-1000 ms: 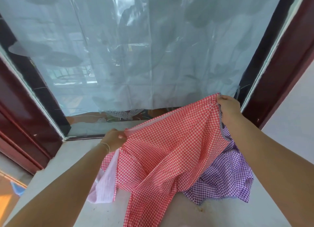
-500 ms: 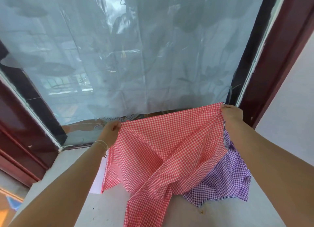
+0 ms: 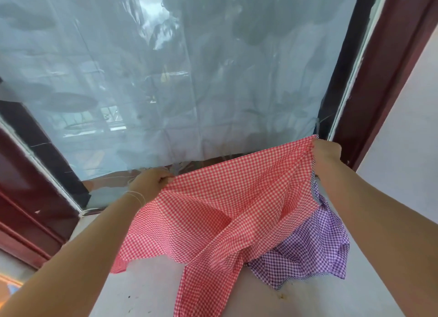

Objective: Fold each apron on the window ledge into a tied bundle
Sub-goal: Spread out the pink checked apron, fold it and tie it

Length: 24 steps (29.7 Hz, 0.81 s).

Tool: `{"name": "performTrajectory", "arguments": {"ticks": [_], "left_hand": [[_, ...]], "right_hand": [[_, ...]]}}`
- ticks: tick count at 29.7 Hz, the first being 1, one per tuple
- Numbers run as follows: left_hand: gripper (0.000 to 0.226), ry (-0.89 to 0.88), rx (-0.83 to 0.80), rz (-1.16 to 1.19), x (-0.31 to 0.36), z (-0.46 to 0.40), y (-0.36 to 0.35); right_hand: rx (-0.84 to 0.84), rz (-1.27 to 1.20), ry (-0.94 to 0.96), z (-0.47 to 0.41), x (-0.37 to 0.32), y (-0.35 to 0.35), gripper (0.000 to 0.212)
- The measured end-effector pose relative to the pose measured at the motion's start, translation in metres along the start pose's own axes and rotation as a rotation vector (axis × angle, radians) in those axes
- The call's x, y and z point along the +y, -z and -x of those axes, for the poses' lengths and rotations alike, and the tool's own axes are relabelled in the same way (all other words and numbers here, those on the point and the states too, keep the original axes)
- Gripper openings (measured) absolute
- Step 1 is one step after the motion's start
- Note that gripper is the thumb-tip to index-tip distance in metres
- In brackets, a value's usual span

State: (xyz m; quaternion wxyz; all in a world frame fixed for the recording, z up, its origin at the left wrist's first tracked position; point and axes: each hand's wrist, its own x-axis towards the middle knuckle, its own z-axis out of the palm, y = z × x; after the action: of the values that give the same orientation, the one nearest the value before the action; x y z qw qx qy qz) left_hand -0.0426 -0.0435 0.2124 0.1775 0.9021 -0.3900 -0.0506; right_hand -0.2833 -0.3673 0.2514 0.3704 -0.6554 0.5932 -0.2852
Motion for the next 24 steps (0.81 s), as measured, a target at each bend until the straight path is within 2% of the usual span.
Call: {"name": "performTrajectory", "arguments": {"ticks": [4, 7, 8, 10, 13, 16, 18, 21, 24], "left_hand": [[0.028, 0.070, -0.101, -0.122, 0.002, -0.002, -0.011], [0.025, 0.168, -0.120, -0.077, 0.002, -0.004, -0.014], [0.023, 0.205, -0.114, 0.009, 0.003, -0.005, -0.016], [0.025, 0.218, -0.080, 0.179, 0.013, -0.006, -0.016], [0.017, 0.153, -0.061, 0.289, 0.049, -0.003, -0.013], [0.011, -0.028, -0.035, 0.254, 0.090, 0.001, -0.006], [0.015, -0.131, -0.062, 0.120, 0.110, 0.003, -0.001], [0.020, -0.184, -0.099, -0.085, 0.127, 0.006, 0.007], [0.016, -0.235, -0.098, -0.085, 0.124, 0.007, 0.010]], "right_hand": [[-0.040, 0.074, -0.024, 0.007, 0.007, -0.006, 0.035], [0.011, -0.281, -0.226, 0.005, 0.007, -0.012, 0.040], [0.024, -0.243, -0.193, 0.005, 0.008, -0.013, 0.042], [-0.011, -0.152, -0.053, 0.015, 0.002, -0.016, 0.037], [-0.291, 0.064, 0.305, 0.056, -0.018, -0.023, 0.033], [-0.608, 0.266, 0.675, 0.096, -0.034, -0.039, 0.036], [-0.829, 0.327, 0.881, 0.115, -0.039, -0.048, 0.025], [-0.925, 0.345, 0.949, 0.120, -0.042, -0.054, 0.017], [-0.924, 0.304, 0.881, 0.117, -0.042, -0.050, 0.010]]}}
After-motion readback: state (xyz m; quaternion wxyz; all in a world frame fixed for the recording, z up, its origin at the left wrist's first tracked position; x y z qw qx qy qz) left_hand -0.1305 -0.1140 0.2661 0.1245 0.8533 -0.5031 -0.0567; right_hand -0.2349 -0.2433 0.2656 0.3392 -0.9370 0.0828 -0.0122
